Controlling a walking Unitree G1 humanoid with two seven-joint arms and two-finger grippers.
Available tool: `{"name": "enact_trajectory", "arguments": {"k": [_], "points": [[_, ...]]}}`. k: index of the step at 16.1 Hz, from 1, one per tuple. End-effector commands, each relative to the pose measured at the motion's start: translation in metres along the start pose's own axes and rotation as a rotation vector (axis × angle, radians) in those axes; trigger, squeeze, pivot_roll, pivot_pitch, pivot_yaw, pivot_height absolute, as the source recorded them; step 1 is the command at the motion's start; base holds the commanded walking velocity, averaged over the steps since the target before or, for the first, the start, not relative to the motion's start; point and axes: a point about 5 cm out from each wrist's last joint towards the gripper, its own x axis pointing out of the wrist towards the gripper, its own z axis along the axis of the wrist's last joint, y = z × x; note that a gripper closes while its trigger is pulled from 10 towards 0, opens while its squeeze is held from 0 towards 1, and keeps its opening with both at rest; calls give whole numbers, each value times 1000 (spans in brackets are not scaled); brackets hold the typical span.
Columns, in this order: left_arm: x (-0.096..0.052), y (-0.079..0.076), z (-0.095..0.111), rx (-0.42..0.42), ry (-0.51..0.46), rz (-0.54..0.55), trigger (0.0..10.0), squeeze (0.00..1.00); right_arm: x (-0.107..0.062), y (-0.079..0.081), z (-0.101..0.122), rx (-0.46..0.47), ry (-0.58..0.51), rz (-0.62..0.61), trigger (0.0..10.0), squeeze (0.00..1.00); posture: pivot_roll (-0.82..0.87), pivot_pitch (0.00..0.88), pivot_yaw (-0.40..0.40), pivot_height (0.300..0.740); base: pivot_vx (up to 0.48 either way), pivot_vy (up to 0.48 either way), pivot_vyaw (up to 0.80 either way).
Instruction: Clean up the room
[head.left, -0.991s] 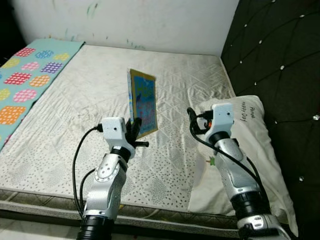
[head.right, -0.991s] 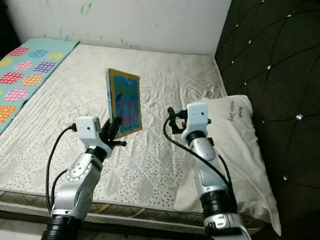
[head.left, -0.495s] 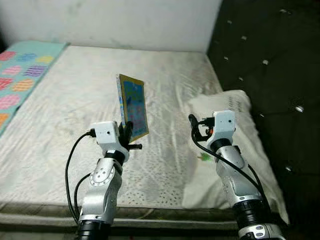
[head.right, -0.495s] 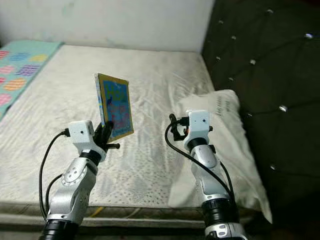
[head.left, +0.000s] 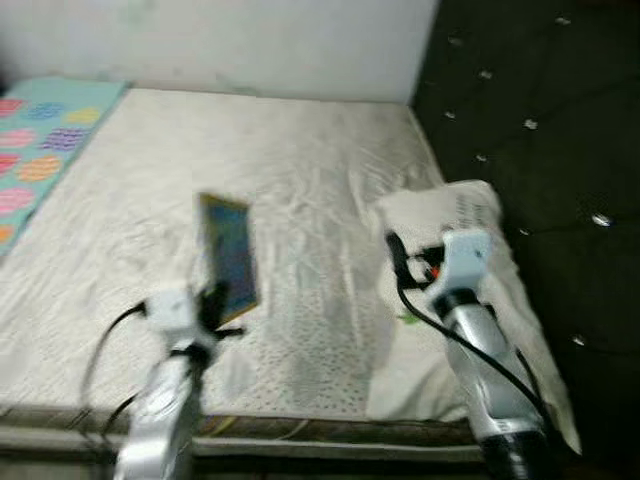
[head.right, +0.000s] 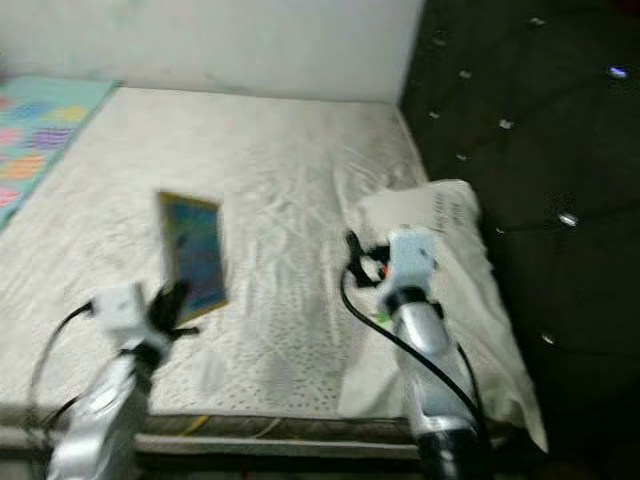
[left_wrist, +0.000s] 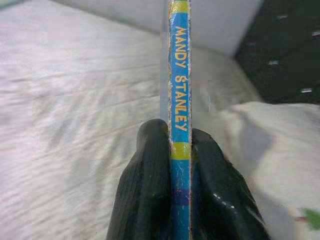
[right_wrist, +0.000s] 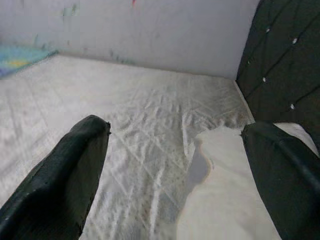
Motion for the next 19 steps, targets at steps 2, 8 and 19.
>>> {"name": "enact_trajectory", "arguments": {"k": [2, 8, 19], "points": [[-2, -8, 14, 1, -66, -47, 10000, 0, -9, -25, -9, -60, 40, -111, 10000, 0, -138, 0, -35, 740, 0, 0, 0], [-13, -3, 11, 87, -27, -24, 10000, 0, -20, -36, -24, -139, 109, -130, 10000, 0, -134, 0, -41, 740, 0, 0, 0], [-46, -18, 7, 178, 20, -14, 10000, 0, -11, -28, -20, -69, 111, -78, 10000, 0, -97, 0, -72, 740, 0, 0, -460]]}}
